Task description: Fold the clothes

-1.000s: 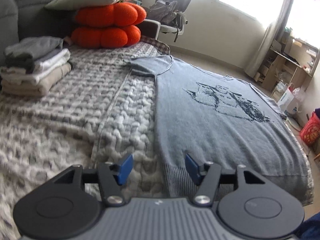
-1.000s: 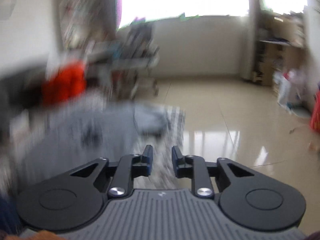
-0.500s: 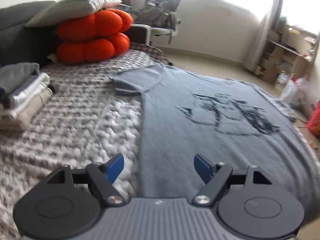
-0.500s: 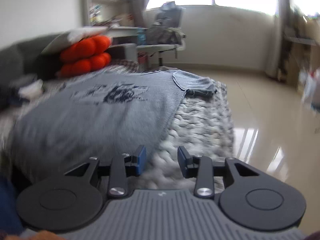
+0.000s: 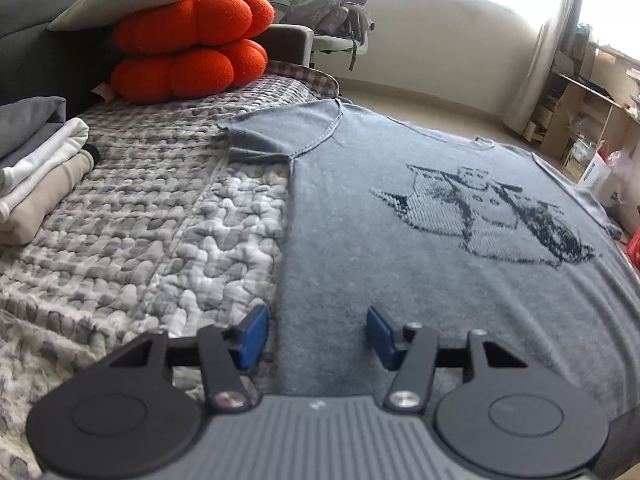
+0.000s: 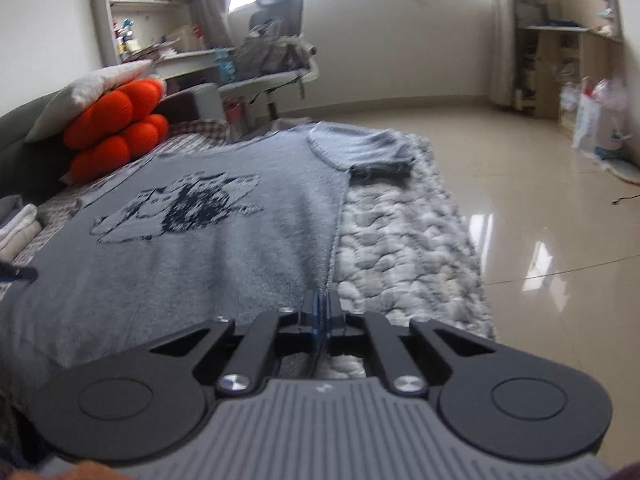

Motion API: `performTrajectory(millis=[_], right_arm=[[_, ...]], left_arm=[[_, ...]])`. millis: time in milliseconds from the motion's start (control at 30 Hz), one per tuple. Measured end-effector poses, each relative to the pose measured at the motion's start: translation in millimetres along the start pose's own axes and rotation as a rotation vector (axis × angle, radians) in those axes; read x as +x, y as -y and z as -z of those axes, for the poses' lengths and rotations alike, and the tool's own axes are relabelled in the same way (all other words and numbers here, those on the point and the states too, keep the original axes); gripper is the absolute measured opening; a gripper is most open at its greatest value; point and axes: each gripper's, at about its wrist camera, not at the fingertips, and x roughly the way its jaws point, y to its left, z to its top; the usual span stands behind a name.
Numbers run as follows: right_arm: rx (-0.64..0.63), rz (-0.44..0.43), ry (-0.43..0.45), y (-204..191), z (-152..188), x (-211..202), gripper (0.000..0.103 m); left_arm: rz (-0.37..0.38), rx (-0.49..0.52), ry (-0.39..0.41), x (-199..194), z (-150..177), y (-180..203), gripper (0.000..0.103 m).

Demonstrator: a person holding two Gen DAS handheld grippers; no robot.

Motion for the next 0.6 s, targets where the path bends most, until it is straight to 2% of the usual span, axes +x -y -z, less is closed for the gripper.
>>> performTrajectory(millis=[300,400,467,600], right_arm=[[0.041,0.039,-0.001,1.7,5.0,-0.3,0.003],[0.019,0.038,0.001,-2.9,9.2,-0.1,0.006],[-0.03,0.044,0.004,-11.5,10.5,-0.7,0.015],[-0.045,0.058,0.014,-18.7,13.8,-1.2,0.02]], left_arm=[[0.026,-0.017,-0.004,-1.8,2.4,-5.6,0.057],[0.058,-0.041,-0.018,0.2,1.2,-6.5,0.07],[0.073,-0.034,-0.025,0.4,1.6,-3.1,0.081],[0.087,-0.03,-0.02,0.6,5.0,2.3,0.092]])
